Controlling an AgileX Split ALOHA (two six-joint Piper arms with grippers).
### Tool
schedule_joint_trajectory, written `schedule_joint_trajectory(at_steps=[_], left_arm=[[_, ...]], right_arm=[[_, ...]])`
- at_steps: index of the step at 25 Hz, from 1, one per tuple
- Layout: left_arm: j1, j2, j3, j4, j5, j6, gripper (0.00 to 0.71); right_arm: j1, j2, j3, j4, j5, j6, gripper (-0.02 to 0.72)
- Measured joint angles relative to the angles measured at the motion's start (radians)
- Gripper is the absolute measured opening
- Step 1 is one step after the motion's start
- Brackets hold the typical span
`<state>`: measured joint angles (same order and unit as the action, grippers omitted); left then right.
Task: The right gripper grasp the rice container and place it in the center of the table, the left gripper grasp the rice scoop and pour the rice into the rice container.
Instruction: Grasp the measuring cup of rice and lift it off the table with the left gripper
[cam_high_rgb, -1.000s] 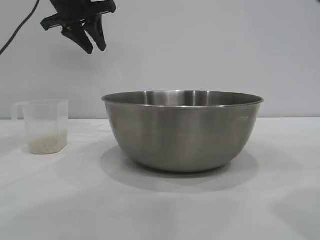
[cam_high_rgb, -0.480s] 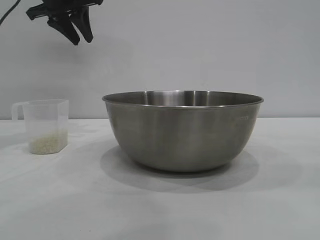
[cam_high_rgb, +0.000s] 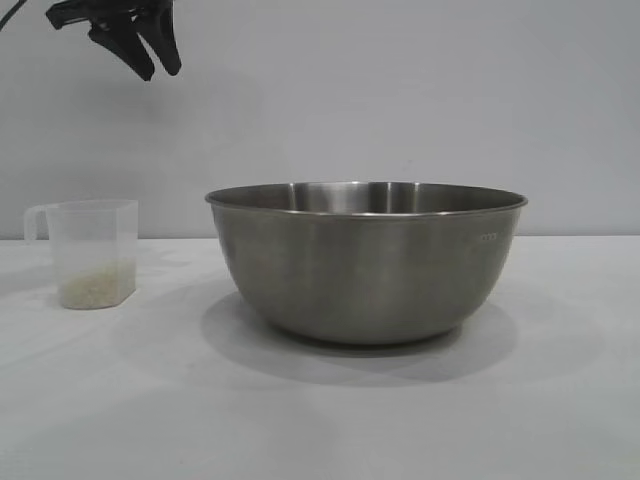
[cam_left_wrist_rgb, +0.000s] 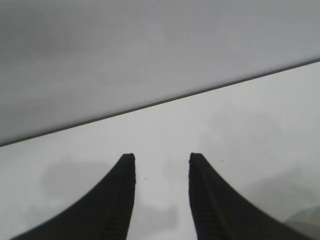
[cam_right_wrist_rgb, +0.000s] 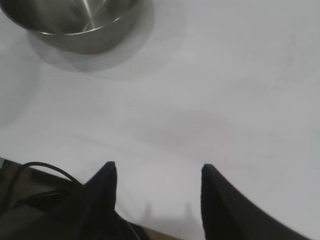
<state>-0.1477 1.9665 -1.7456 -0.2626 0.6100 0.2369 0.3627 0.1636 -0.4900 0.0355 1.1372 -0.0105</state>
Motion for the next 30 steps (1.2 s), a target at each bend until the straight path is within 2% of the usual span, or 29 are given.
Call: schedule_joint_trajectory(at_steps=[3,8,10,12,15,18,20,27,30], left_arm=[[0.000,-0.122,0.238,-0.004,-0.207,0.053,0.216],[0.000,-0.386,0.721,-0.007,-0.690,0.105,0.216],[0.000,-0.471,0.909,-0.005,-0.850,0.098,0.216],[0.000,-0.535,1.052,0.026,-0.996,0.049,0.216],[0.000,-0.574,1.221,0.149,-1.158,-0.057,0.216],[0.000,-0.570,1.345,0.260,-1.303,-0.134,0.216],[0.000,-0.547,1.406,0.287,-1.415,-0.151,0.216],[0.000,-0.372,1.474,0.304,-1.684,-0.218,0.216],[0.000,-0.283,1.489,0.306,-1.739,-0.233,0.216]], right_arm=[[0.000,0.000,0.002,0.000,-0.001,0.000,0.358],[0.000,0.000,0.002,0.000,-0.001,0.000,0.358],[0.000,0.000,0.002,0.000,-0.001,-0.001,0.358],[0.000,0.000,0.002,0.000,-0.001,-0.002,0.358],[0.000,0.000,0.002,0.000,-0.001,-0.002,0.358],[0.000,0.000,0.002,0.000,-0.001,-0.002,0.358],[0.000,0.000,0.002,0.000,-0.001,-0.002,0.358],[0.000,0.000,0.002,0.000,-0.001,-0.002,0.358],[0.000,0.000,0.002,0.000,-0.001,-0.002,0.358]])
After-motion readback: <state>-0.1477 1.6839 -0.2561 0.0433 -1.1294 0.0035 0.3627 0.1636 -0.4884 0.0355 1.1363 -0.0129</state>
